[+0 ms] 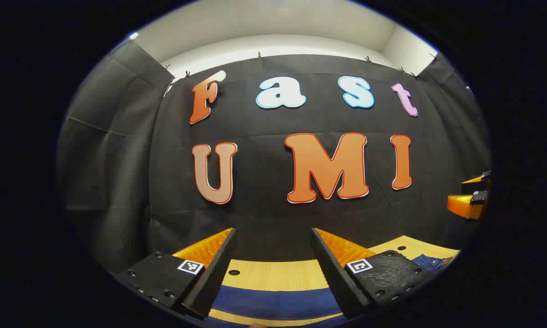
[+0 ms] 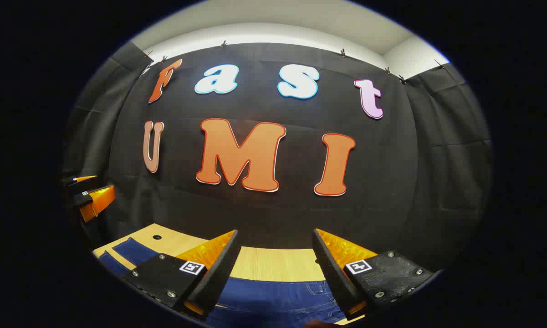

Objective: Grasp the waist and the cuffs of the jeans and fold them to make the two legs overlap; first hold the waist and fold one-third of the jeans toward the cuffs, then hold the cuffs and fold the remaining one-third in the same direction to finish folding.

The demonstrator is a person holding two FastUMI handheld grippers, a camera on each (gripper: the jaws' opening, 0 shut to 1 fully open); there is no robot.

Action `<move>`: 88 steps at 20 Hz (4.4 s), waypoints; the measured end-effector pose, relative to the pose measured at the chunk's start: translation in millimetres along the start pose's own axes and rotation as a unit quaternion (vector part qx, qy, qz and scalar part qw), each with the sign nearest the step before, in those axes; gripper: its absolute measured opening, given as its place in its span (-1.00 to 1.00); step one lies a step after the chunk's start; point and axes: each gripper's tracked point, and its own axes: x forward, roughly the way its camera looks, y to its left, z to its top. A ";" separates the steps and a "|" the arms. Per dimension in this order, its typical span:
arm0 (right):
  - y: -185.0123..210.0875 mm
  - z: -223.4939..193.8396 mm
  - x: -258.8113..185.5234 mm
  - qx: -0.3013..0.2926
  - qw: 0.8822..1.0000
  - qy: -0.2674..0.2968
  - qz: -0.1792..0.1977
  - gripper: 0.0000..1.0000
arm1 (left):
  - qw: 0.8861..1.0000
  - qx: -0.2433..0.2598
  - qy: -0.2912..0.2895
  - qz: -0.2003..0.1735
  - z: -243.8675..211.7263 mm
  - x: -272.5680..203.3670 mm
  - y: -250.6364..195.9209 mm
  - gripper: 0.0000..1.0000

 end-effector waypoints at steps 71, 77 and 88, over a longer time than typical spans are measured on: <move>-129.7 -327.5 -63.0 0.319 0.838 0.438 -0.069 0.96 | 0.790 -0.369 0.435 0.226 -358.6 -159.5 173.9 0.95; -142.0 -365.8 -68.4 0.410 0.776 0.464 -0.116 0.95 | 0.696 -0.496 0.442 0.273 -405.4 -182.4 168.1 0.96; -153.1 -404.1 -56.9 0.435 0.755 0.470 -0.143 0.96 | 0.694 -0.550 0.396 0.242 -433.5 -149.2 207.1 0.82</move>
